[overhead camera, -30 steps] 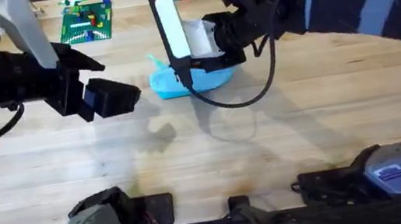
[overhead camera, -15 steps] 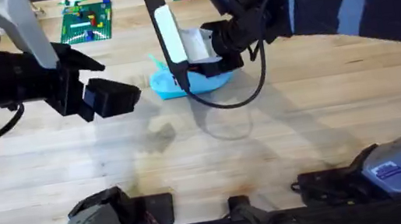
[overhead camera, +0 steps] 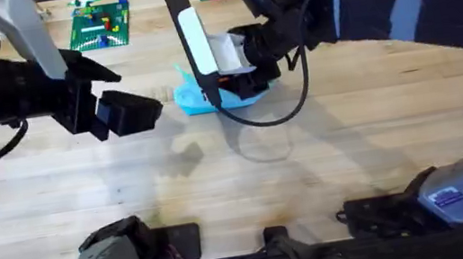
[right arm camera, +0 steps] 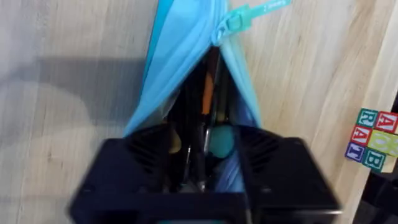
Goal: Unzip the bag, pick up the pens from the table one at a time and place them inside, then zip the bag closed.
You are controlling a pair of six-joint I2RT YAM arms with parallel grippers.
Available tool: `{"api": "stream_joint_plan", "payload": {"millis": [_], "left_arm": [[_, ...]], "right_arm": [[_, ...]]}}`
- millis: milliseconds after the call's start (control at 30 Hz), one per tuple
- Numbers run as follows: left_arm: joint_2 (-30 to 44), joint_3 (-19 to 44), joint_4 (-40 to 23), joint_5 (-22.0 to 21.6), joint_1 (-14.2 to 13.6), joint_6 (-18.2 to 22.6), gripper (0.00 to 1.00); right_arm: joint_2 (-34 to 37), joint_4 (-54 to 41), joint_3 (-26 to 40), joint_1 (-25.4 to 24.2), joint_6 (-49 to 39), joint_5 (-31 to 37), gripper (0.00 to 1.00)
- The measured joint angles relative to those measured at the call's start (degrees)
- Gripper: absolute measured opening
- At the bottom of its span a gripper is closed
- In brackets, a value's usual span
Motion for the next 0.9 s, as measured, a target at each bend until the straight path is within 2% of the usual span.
{"api": "stream_joint_plan", "payload": {"millis": [100,167,500,700,900], "left_arm": [[0.0,0.0,0.0,0.0,0.0,0.0,0.996],[-0.01,0.0,0.0,0.0,0.0,0.0,0.996],[-0.02,0.0,0.0,0.0,0.0,0.0,0.995],[-0.01,0.0,0.0,0.0,0.0,0.0,0.995],[0.0,0.0,0.0,0.0,0.0,0.0,0.995]], "right_arm": [[0.0,0.15,0.0,0.0,-0.02,0.02,0.905],[0.0,0.39,0.0,0.0,-0.16,0.03,0.99],[0.0,0.37,0.0,0.0,-0.15,0.52,0.996],[-0.34,0.25,0.0,0.33,1.17,4.29,0.996],[-4.51,0.04,0.0,0.3,6.01,6.67,0.997]]}}
